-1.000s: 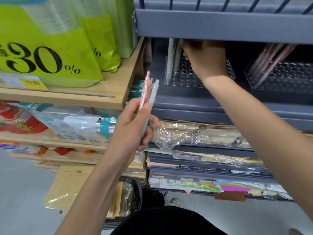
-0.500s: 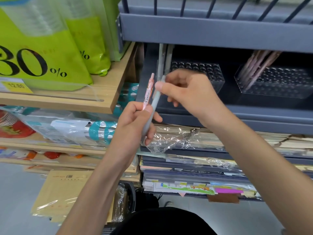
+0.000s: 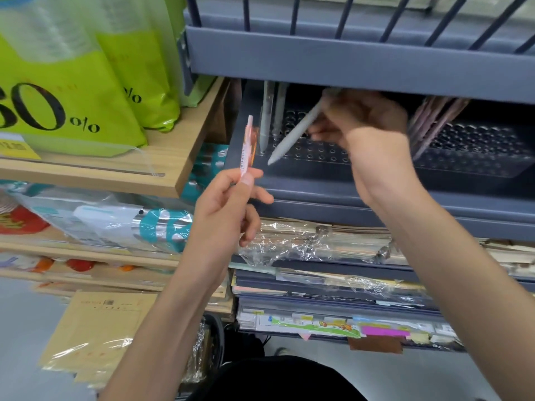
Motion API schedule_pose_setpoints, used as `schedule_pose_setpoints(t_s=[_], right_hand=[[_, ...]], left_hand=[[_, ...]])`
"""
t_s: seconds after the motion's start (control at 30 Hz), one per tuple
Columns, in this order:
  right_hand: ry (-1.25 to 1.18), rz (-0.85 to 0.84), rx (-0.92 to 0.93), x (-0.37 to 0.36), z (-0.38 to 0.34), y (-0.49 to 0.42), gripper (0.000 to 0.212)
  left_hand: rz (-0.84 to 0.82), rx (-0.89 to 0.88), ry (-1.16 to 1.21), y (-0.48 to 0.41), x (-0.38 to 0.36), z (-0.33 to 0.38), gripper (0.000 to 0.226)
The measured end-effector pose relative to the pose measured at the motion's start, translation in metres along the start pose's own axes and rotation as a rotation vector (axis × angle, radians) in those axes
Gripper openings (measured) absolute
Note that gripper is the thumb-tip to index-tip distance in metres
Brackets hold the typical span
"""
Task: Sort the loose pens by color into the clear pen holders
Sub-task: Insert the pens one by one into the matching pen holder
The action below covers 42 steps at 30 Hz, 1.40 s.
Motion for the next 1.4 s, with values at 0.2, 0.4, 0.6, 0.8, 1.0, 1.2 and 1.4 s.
schedule_pose_setpoints(t_s=[0.2, 0.4, 0.6, 0.8, 1.0, 1.2, 1.4], right_hand=[[0.154, 0.227, 0.082, 0.010, -0.001, -0.024, 0.012], [0.586, 0.123, -0.036, -0.006, 0.014, -0.042, 0.022], [0.865, 0.041, 0.052, -0.032, 0.011, -0.054, 0.033], [0.879, 0.086, 0.093, -0.040, 0.014, -0.055, 0.034], [0.720, 0.194, 0.073, -0.034, 0.009, -0.034, 0.021], [0.457, -0.123, 0.021, -0.037, 0.010, 0.021, 0.023], [0.323, -0.172, 0.020, -0.030, 0.011, 0.038, 0.011]], left_hand=[[0.023, 0.035, -0.008, 0.004, 0.009, -0.003, 0.026], [0.009, 0.041, 0.007, 0.007, 0.018, -0.002, 0.025], [-0.012, 0.071, 0.003, 0.012, 0.027, -0.002, 0.028], [0.052, 0.091, 0.012, 0.018, 0.039, 0.002, 0.018], [0.021, -0.037, -0.100, 0.018, 0.042, 0.006, 0.017], [0.065, -0.148, -0.197, 0.011, 0.031, 0.011, 0.015], [-0.004, -0.245, -0.372, 0.004, 0.009, 0.016, 0.021]])
Point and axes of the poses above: each hand's wrist, its own y-axis away from the middle knuckle, its own x-axis out of the back of the hand, z = x × y, the point moved 2 cm from there along -y, towards the middle knuckle, and after that the axes turned 8 degrees about -z, right-handed, at the moved point
